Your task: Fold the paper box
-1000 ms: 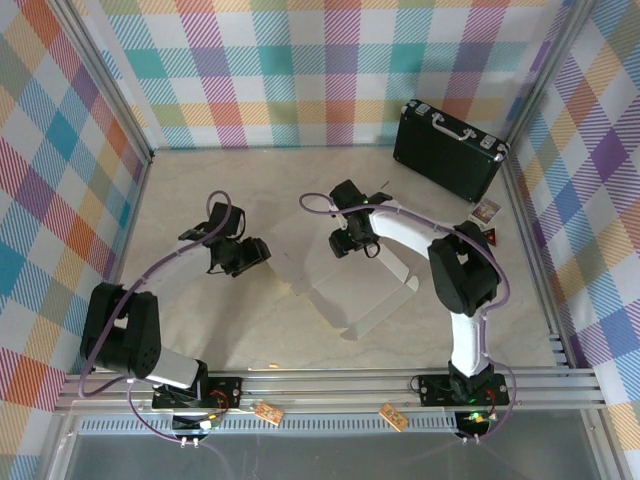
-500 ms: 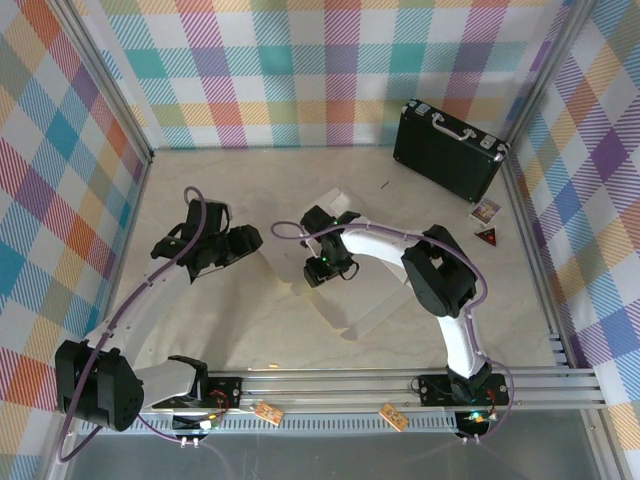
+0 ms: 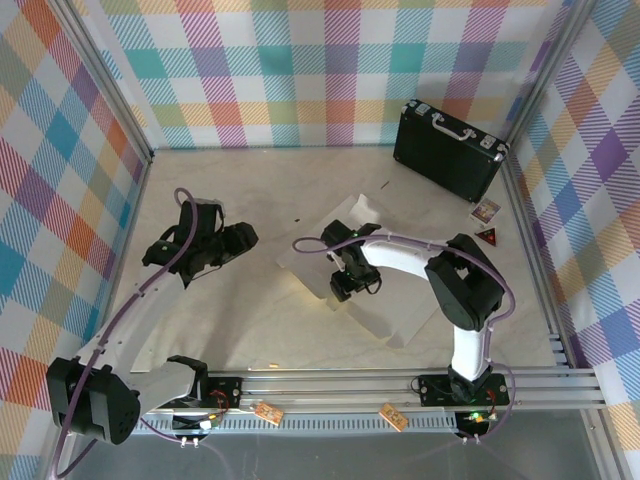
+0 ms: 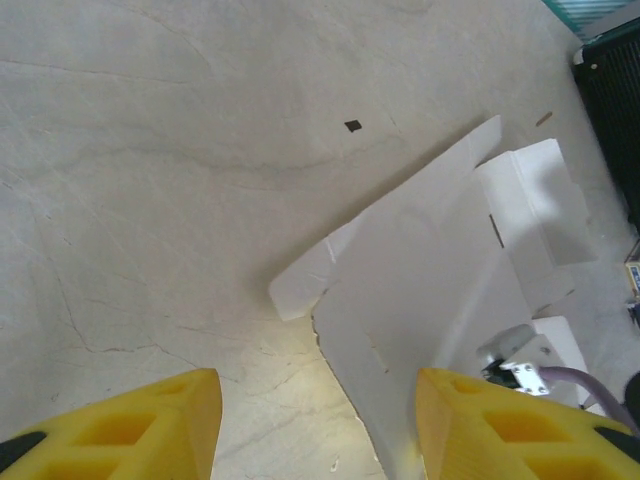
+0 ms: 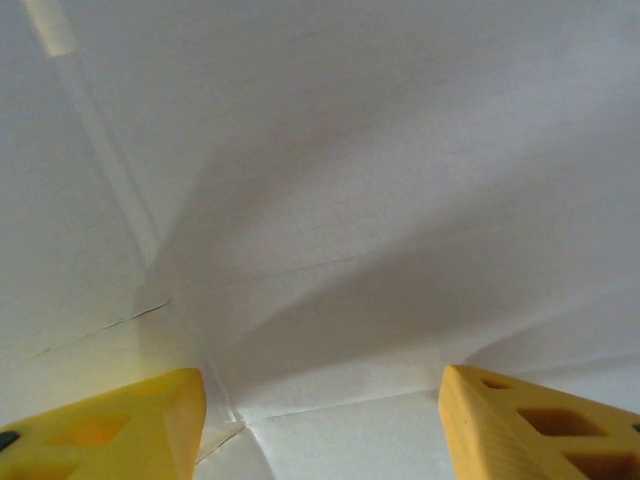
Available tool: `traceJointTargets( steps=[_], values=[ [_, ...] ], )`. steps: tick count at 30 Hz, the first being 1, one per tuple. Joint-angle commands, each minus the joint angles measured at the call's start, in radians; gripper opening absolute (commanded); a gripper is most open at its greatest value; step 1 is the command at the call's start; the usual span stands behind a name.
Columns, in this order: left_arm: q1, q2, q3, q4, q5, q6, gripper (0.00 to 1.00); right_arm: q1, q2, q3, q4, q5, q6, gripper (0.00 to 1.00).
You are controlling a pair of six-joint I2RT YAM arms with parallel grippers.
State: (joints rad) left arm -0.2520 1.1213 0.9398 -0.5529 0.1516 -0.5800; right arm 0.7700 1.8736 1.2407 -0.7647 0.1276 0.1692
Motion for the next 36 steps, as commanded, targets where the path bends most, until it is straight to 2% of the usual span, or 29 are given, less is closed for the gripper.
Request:
traceJointTargets(
  steps=[1,6,13,15,18,24,28,31,36],
  values=[
    [0.008,0.057,-0.003,0.011,-0.001,-0.002,0.54,-0.041,-0.084,0.007,0.006,0.105,0.027,0.66],
    [0.008,0.177,0.025,0.069,0.026,-0.017,0.54,-0.133,-0.105,0.024,0.063,-0.004,0.082,0.68],
    [0.008,0.347,0.078,0.115,0.029,-0.023,0.54,-0.27,0.063,0.13,0.065,-0.041,0.13,0.66],
    [0.008,0.376,0.082,0.111,0.044,-0.021,0.53,-0.265,0.139,0.206,0.022,-0.019,0.114,0.65],
    [0.001,0.353,0.051,0.093,0.073,-0.015,0.52,-0.264,0.22,0.281,0.007,-0.068,0.1,0.64],
    [0.002,0.188,-0.047,0.034,-0.035,0.013,0.55,-0.242,0.364,0.444,-0.019,-0.164,0.028,0.62],
    [0.005,0.142,-0.067,0.006,-0.068,0.014,0.55,-0.185,0.441,0.566,-0.069,-0.148,-0.071,0.62],
    [0.007,0.154,-0.069,-0.011,-0.11,0.017,0.56,-0.177,0.426,0.578,-0.049,-0.171,-0.067,0.62],
    [0.006,0.216,-0.104,0.046,-0.04,0.007,0.56,-0.16,0.294,0.485,0.026,-0.148,-0.031,0.62]
  ],
)
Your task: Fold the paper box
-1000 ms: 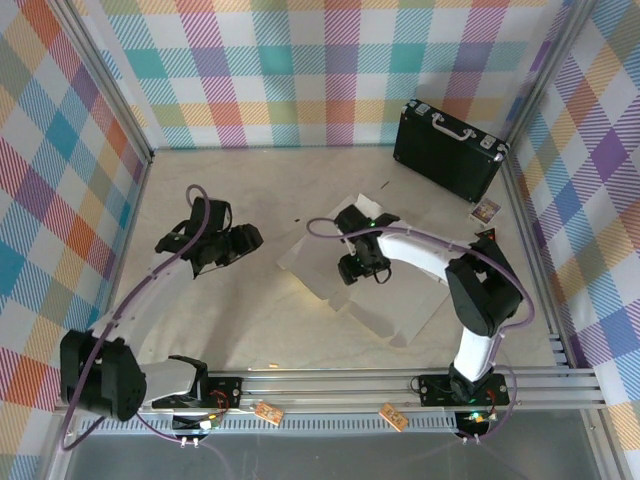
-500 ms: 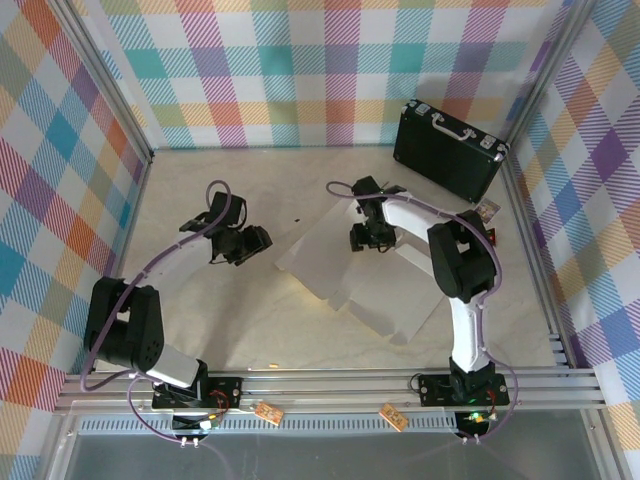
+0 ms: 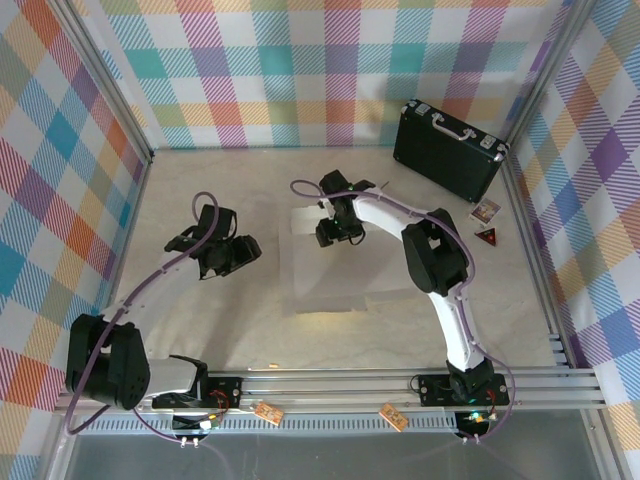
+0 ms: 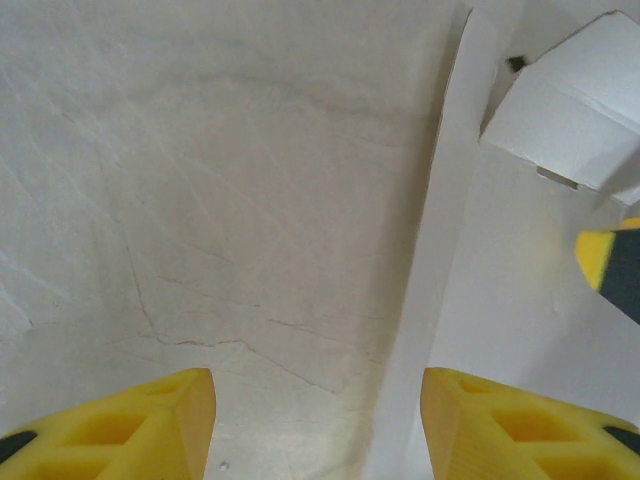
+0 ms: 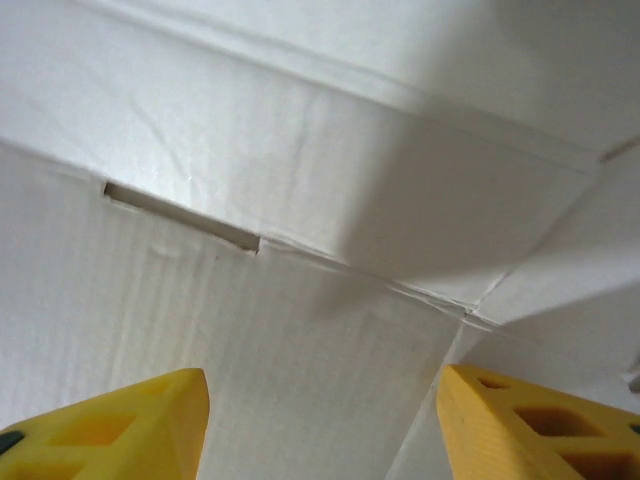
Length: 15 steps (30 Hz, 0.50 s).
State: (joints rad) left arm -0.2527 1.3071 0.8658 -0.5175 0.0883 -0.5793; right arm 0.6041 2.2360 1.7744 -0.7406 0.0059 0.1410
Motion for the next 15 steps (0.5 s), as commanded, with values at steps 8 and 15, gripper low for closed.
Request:
traceJointTargets(
  steps=[8,15],
  values=[
    [-0.027,0.086,-0.062,0.069,0.116,0.007,0.53,0.017,-0.287,-0.232,0.008,-0.018,0.03,0.63],
    [-0.105,0.085,-0.082,0.079,0.14,-0.009,0.52,0.021,-0.3,-0.397,0.049,-0.079,0.085,0.56]
  ],
)
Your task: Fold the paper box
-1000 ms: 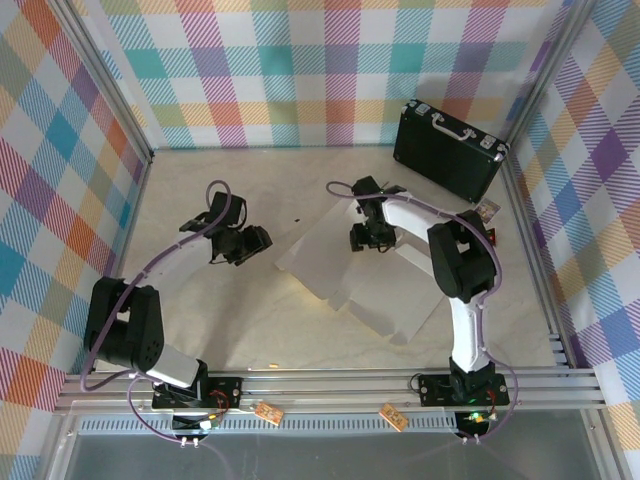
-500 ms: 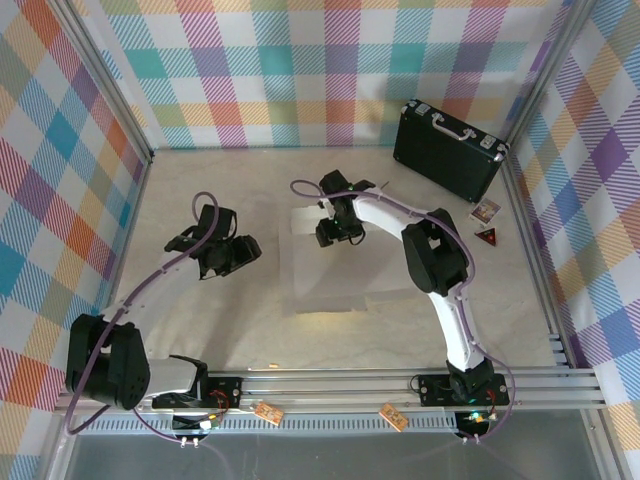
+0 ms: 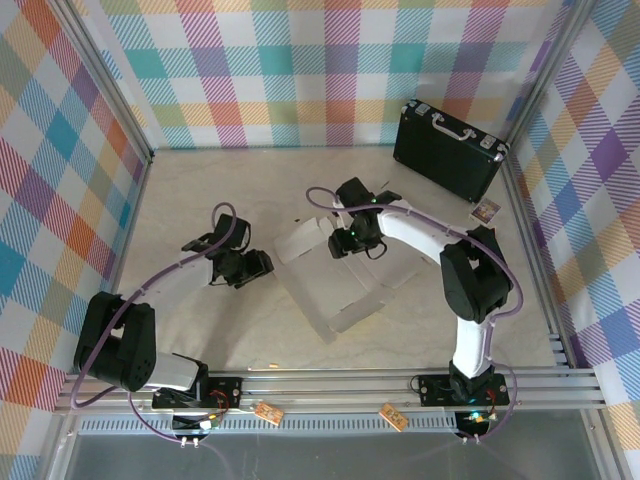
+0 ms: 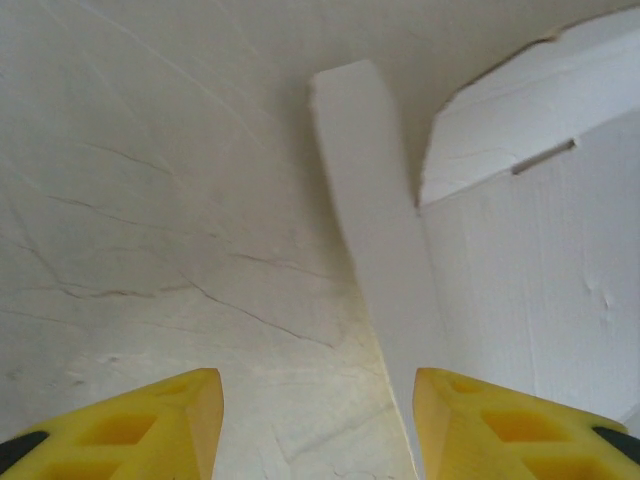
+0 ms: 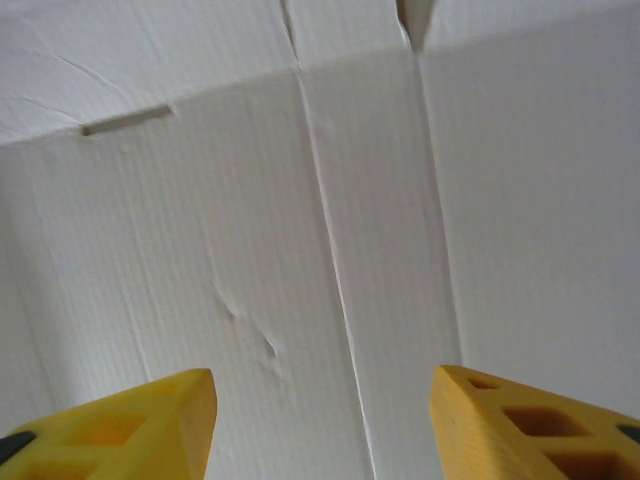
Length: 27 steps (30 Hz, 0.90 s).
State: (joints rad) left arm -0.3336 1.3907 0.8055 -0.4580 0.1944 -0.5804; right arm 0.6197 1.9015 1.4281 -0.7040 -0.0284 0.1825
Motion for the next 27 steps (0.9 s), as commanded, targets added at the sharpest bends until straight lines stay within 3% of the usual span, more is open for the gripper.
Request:
traceJointTargets(
  steps=[1,7,14,27],
  values=[
    [-0.034,-0.003,-0.03,0.022,0.04,-0.014,0.52,0.008,0.041,-0.065,0.025,-0.054,0.051,0.56],
    [-0.084,-0.002,-0.101,0.068,0.039,-0.029,0.52,0.023,0.112,-0.115,0.09,-0.08,0.12,0.5],
    [-0.111,-0.009,-0.154,0.144,0.103,-0.059,0.5,0.027,0.147,-0.156,0.191,-0.214,0.179,0.46],
    [-0.197,0.007,-0.142,0.24,0.131,-0.147,0.46,0.034,0.169,-0.149,0.174,-0.205,0.164,0.46]
  ],
)
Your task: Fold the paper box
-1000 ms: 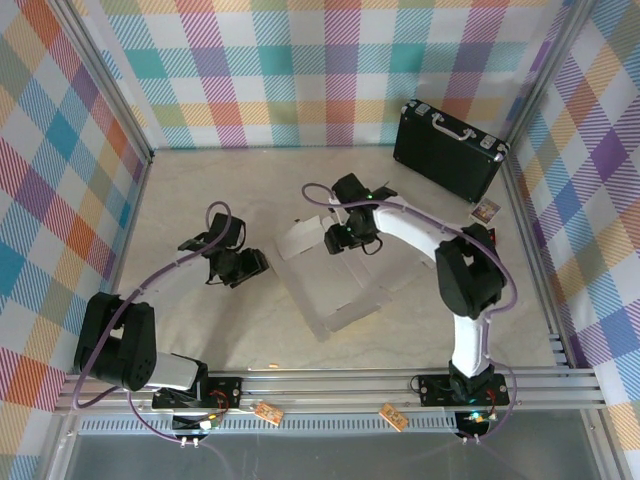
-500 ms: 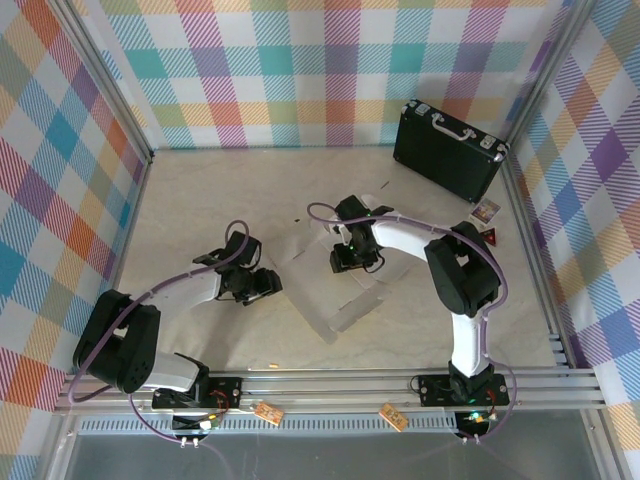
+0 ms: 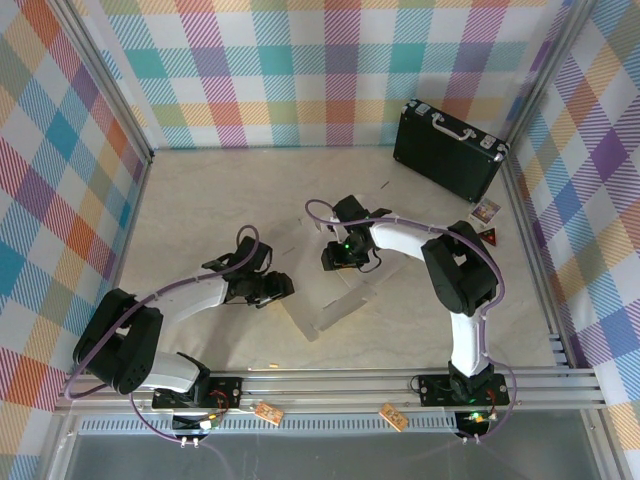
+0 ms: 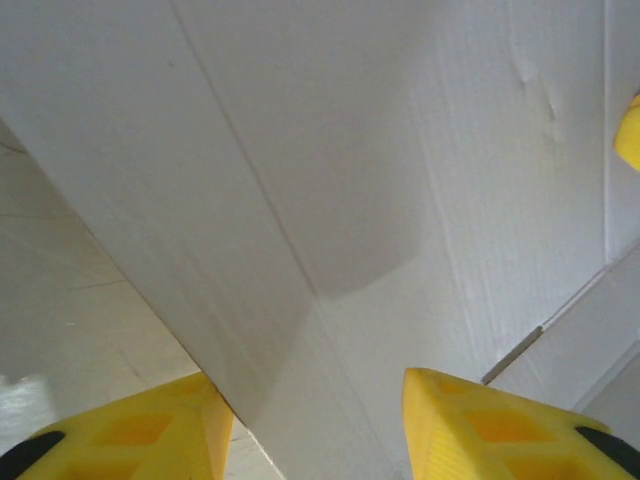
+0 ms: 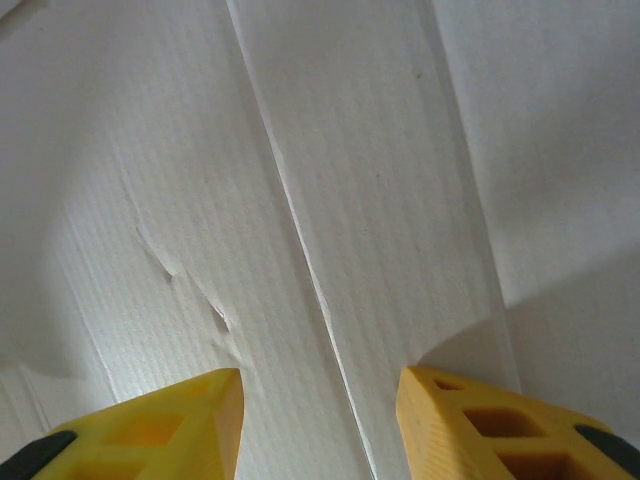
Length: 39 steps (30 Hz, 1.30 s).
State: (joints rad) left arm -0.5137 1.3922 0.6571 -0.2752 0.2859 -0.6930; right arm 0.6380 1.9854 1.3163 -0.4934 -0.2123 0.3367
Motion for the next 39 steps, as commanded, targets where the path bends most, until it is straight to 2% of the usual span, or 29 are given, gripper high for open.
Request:
traceJointTargets(
  steps=[1,4,13,15,17,24,30,34,39],
  values=[
    [-0.019,0.0,0.009,0.059,0.042,-0.04,0.44,0.015,0.085,-0.038,-0.038,-0.021,0.01,0.46],
    [-0.026,-0.029,0.029,0.042,0.032,-0.045,0.39,0.016,0.085,-0.039,-0.038,-0.021,0.006,0.46],
    [-0.046,-0.011,0.098,-0.049,-0.017,-0.012,0.37,0.017,0.088,-0.035,-0.045,-0.03,-0.005,0.47],
    [-0.046,0.009,0.092,-0.064,-0.043,-0.002,0.32,0.017,0.061,-0.046,-0.033,-0.042,-0.015,0.47],
    [-0.045,0.031,0.089,-0.088,-0.071,0.004,0.23,0.017,0.023,-0.066,-0.009,-0.059,-0.029,0.48],
    [-0.046,0.094,0.077,-0.099,-0.092,0.02,0.12,0.027,-0.108,-0.149,0.006,-0.057,-0.072,0.49],
    [-0.046,0.096,0.065,-0.08,-0.093,0.006,0.0,0.098,-0.28,-0.293,0.027,-0.058,-0.107,0.49],
    [-0.046,0.08,0.052,-0.063,-0.089,-0.023,0.0,0.162,-0.395,-0.402,0.083,-0.107,-0.105,0.49],
    [-0.045,0.062,0.045,-0.044,-0.087,-0.058,0.0,0.249,-0.448,-0.486,0.15,-0.15,-0.096,0.48]
  ],
)
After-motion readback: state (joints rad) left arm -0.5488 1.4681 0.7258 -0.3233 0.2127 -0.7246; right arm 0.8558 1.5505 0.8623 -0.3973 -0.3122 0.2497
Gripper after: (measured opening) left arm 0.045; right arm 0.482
